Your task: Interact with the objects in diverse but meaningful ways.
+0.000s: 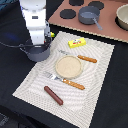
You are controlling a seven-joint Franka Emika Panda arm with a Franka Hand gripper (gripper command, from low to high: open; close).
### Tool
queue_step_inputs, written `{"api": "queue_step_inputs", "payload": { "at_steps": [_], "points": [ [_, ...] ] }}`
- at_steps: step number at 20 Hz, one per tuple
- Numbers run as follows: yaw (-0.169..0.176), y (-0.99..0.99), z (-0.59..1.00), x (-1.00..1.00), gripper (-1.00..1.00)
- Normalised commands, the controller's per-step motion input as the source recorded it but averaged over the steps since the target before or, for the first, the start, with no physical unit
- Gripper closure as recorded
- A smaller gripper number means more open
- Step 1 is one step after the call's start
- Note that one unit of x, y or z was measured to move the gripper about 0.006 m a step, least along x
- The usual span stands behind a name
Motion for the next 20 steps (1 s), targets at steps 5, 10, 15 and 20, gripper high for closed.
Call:
{"api": "queue_step_inputs", "payload": {
  "at_steps": [5,10,15,20],
  "points": [
    [0.0,-0.03,0.36,-0.07,-1.0],
    [0.0,0.01,0.45,-0.04,-1.0],
    [-0.002,0.26,0.36,0.0,-1.0],
    [-0.036,0.44,0.22,-0.09,-1.0]
  ]
}}
